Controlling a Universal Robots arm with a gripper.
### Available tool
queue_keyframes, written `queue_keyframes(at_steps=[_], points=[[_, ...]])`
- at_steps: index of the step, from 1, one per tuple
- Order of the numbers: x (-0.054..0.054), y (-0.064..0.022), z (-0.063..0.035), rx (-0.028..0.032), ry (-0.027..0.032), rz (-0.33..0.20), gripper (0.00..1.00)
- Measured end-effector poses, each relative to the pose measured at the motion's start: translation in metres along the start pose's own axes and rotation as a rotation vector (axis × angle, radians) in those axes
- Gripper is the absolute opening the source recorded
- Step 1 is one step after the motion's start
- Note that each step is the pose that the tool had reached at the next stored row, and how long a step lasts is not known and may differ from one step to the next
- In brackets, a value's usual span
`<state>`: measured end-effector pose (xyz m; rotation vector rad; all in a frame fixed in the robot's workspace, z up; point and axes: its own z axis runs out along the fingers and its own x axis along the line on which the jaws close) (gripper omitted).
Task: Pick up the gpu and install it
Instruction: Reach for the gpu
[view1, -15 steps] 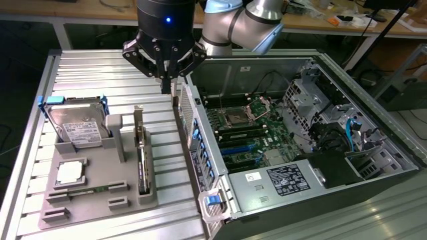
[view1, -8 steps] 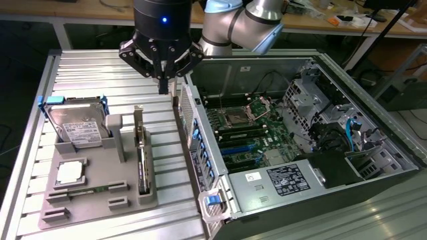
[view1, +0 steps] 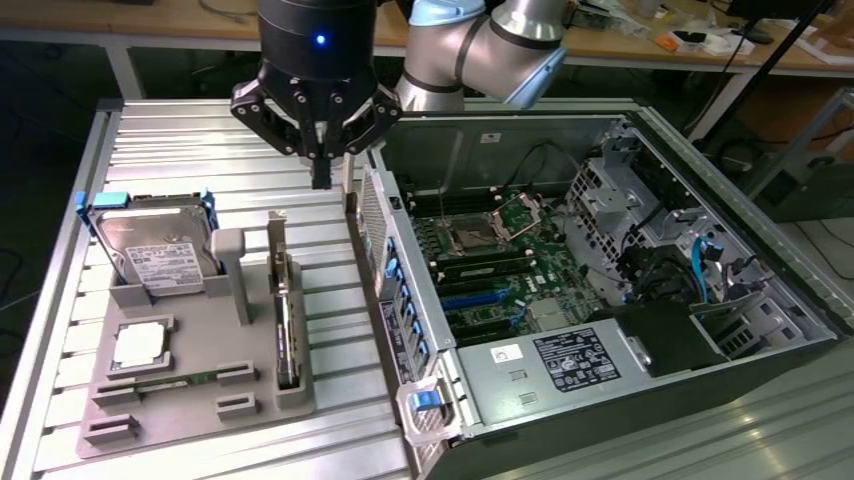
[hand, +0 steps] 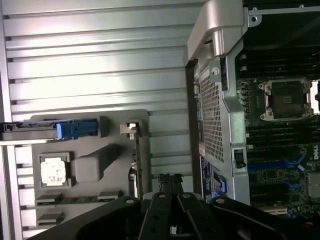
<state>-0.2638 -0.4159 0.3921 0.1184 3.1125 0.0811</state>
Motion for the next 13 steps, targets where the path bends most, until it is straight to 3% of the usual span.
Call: queue_keyframes(at_steps=[13], points=[[0.0059,-0.0010,-0.0002,0.0000,0.0000,0.000,0.11]])
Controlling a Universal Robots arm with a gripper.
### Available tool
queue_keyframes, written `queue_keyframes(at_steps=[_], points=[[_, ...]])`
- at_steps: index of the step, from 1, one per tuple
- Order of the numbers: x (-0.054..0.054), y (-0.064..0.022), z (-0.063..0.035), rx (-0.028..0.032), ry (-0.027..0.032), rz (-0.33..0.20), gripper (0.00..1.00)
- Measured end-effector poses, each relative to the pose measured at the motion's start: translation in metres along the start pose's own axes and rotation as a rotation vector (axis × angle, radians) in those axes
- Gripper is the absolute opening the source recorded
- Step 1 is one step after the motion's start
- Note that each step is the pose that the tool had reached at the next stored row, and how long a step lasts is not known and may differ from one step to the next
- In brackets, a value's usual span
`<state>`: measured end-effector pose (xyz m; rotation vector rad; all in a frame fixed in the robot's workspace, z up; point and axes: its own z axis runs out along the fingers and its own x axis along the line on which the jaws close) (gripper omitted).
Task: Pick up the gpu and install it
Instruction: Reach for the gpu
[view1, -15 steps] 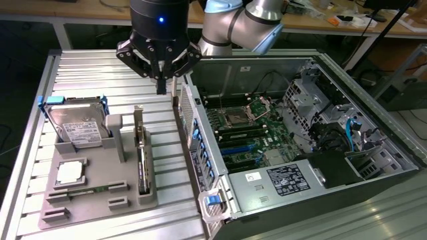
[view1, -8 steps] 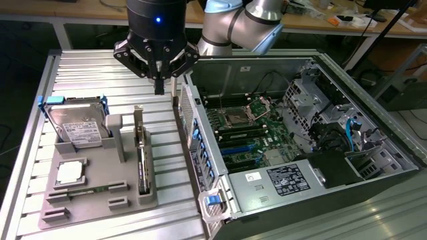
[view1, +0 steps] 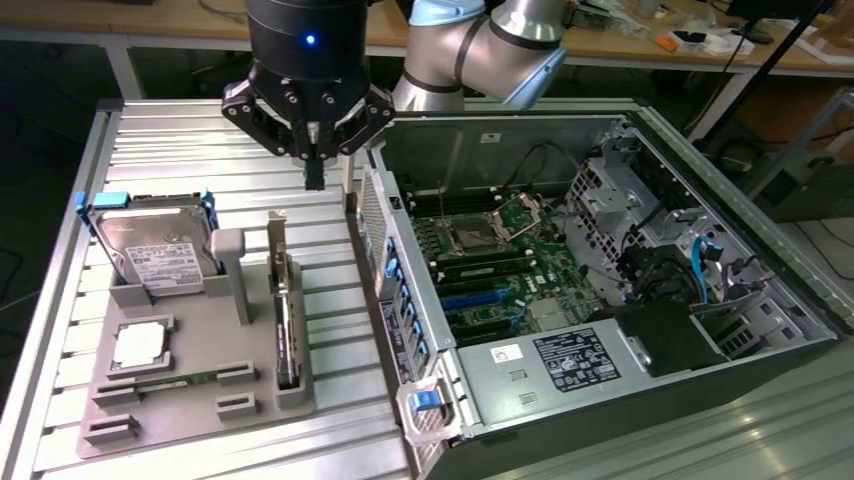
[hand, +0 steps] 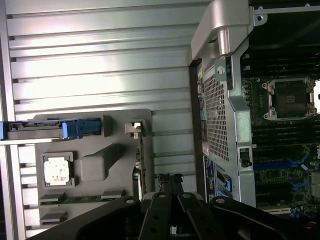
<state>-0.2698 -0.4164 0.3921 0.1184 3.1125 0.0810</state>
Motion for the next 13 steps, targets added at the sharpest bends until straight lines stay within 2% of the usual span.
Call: queue_keyframes(at_steps=[13], points=[[0.0046,-0.0004,-0.0001,0.0000,0.0000,0.000,0.11]])
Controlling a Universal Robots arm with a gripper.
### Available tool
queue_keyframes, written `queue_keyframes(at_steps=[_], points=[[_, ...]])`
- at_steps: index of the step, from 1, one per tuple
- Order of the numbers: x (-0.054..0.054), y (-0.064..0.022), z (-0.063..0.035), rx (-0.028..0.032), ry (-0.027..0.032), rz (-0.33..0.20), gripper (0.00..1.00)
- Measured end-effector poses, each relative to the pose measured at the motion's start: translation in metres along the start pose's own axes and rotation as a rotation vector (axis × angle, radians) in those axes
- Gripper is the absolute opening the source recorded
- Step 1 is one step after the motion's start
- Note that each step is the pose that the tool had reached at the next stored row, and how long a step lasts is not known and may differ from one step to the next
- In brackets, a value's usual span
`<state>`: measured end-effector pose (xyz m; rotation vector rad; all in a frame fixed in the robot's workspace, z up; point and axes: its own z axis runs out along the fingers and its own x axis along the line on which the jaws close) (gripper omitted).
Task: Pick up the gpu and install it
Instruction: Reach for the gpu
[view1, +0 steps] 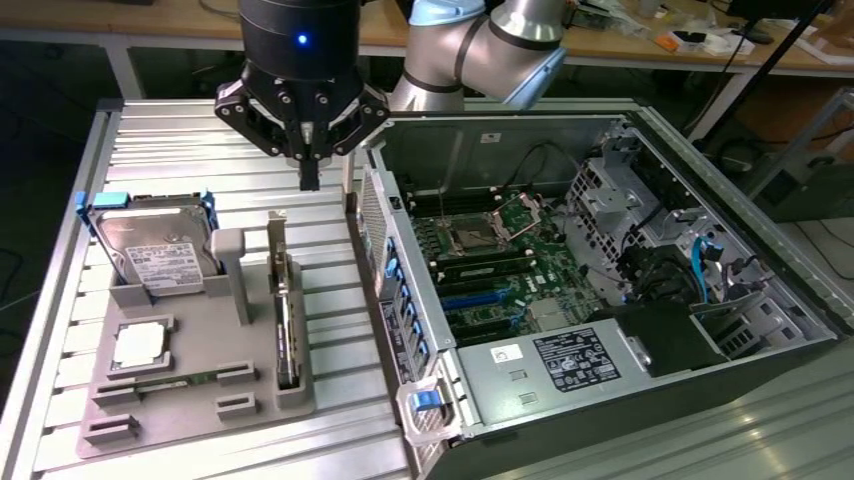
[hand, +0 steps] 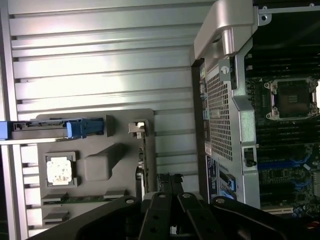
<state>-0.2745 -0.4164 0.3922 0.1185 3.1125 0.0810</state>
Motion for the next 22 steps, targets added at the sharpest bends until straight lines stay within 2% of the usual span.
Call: queue_keyframes(at_steps=[22], points=[[0.0087,-0.0007,-0.0002,-0.0001,0.0000,0.000,0.11]])
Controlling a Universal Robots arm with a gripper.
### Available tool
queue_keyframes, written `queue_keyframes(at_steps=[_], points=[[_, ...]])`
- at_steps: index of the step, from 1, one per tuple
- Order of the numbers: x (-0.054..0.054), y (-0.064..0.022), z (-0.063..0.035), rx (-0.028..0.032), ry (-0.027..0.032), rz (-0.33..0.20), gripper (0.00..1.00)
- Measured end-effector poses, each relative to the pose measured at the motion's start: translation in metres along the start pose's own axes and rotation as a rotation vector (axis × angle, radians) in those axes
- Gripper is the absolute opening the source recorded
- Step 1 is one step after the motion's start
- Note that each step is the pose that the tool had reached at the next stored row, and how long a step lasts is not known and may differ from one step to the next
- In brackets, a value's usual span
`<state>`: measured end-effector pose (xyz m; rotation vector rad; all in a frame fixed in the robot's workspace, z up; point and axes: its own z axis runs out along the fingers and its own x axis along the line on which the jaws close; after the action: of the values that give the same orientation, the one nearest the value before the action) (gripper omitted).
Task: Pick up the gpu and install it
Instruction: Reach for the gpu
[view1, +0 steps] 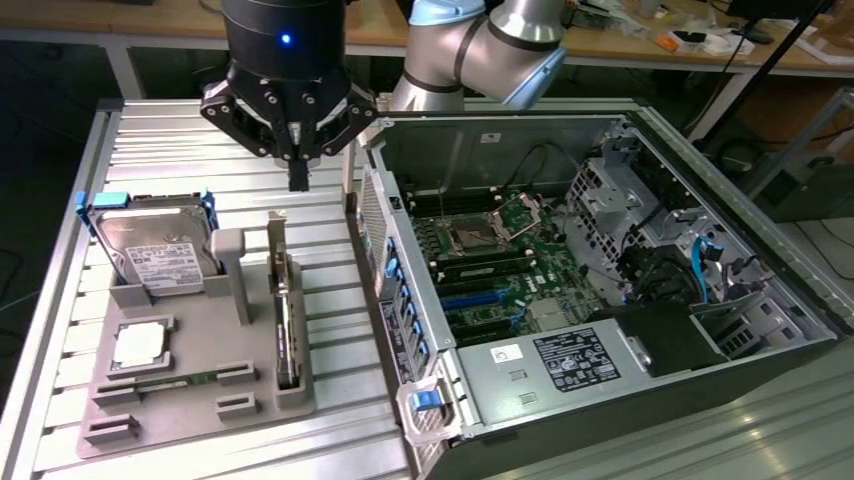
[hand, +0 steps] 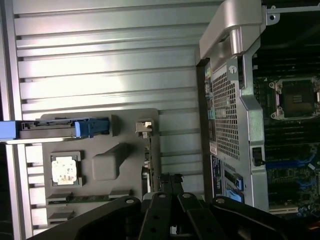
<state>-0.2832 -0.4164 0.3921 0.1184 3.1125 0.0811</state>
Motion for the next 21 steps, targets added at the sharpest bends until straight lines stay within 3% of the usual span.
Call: queue_keyframes(at_steps=[12,21], points=[[0.004,-0.0005,-0.0001,0.0000,0.0000,0.000,0.11],[0.012,-0.0064,-0.0006,0.0000,0.0000,0.000,0.11]])
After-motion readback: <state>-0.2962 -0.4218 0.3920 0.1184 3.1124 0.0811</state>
